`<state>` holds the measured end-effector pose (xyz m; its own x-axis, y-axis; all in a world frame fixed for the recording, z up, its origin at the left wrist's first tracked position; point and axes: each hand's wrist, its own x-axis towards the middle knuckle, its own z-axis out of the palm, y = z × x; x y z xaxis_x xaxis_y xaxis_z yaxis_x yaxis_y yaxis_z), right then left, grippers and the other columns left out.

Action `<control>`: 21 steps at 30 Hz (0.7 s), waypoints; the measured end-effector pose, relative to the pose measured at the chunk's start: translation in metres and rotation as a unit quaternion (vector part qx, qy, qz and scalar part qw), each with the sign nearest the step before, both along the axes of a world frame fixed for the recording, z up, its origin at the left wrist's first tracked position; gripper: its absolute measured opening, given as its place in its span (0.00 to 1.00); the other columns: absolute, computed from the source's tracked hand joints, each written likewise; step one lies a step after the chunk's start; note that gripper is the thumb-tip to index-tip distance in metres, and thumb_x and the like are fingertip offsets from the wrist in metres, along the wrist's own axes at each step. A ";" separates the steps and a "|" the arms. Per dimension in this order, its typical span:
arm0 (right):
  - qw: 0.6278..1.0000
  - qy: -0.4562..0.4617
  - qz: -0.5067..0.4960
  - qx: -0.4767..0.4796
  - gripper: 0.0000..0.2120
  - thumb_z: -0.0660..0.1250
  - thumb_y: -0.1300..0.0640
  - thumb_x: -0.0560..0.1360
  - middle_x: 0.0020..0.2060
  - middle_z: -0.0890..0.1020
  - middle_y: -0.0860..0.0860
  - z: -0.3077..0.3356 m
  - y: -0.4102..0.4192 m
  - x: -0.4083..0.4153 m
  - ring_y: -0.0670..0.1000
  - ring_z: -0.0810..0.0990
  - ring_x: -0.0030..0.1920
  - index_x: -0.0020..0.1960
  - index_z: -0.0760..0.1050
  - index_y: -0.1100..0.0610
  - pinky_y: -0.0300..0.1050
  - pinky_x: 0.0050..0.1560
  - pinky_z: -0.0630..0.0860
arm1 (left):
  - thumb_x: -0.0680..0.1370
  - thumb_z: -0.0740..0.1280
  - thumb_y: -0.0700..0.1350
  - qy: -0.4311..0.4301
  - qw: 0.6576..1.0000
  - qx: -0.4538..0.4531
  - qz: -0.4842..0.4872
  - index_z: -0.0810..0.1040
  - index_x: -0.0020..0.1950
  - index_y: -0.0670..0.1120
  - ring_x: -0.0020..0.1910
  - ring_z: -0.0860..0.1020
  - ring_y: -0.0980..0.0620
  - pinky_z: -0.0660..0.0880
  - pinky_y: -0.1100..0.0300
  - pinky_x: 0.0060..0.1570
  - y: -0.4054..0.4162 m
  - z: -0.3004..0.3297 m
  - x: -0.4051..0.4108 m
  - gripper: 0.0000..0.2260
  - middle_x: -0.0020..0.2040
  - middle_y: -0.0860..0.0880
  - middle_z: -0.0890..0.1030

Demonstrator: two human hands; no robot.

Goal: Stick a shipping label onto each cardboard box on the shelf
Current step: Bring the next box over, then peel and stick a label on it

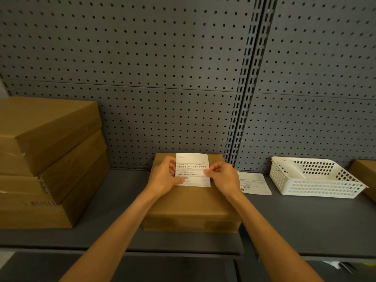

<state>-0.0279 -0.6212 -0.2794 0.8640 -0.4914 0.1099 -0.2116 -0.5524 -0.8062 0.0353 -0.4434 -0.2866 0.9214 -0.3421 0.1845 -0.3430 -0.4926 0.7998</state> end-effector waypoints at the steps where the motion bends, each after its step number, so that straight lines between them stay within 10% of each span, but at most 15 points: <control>1: 1.000 0.002 -0.004 -0.006 0.07 0.71 0.51 0.73 0.38 0.81 0.47 0.000 0.000 0.000 0.49 0.80 0.42 0.40 0.75 0.51 0.48 0.46 0.78 | 0.68 0.76 0.40 -0.001 1.000 0.004 0.001 0.69 0.55 0.49 0.43 0.74 0.55 0.74 0.65 0.43 0.000 0.000 0.000 0.22 0.46 0.52 0.76; 15: 0.980 -0.063 0.012 -0.187 0.09 0.69 0.53 0.75 0.44 0.79 0.48 0.000 0.010 -0.014 0.50 0.78 0.44 0.52 0.73 0.54 0.47 0.42 0.77 | 0.74 0.70 0.50 -0.095 0.986 0.133 0.015 0.68 0.67 0.45 0.65 0.67 0.52 0.67 0.57 0.66 0.007 0.004 -0.013 0.24 0.64 0.49 0.70; 21: 0.923 -0.031 0.205 -0.324 0.20 0.57 0.54 0.81 0.70 0.71 0.50 -0.004 0.031 -0.031 0.48 0.68 0.69 0.72 0.66 0.53 0.43 0.67 0.65 | 0.83 0.53 0.47 -0.167 0.952 0.225 -0.120 0.57 0.77 0.48 0.75 0.56 0.55 0.53 0.60 0.73 0.014 0.007 -0.028 0.21 0.77 0.52 0.59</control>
<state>-0.0587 -0.5906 -0.2830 0.9447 0.0616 0.3221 0.1577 -0.9465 -0.2815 0.0074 -0.4290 -0.2798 0.7217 -0.6498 0.2387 -0.6879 -0.6345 0.3525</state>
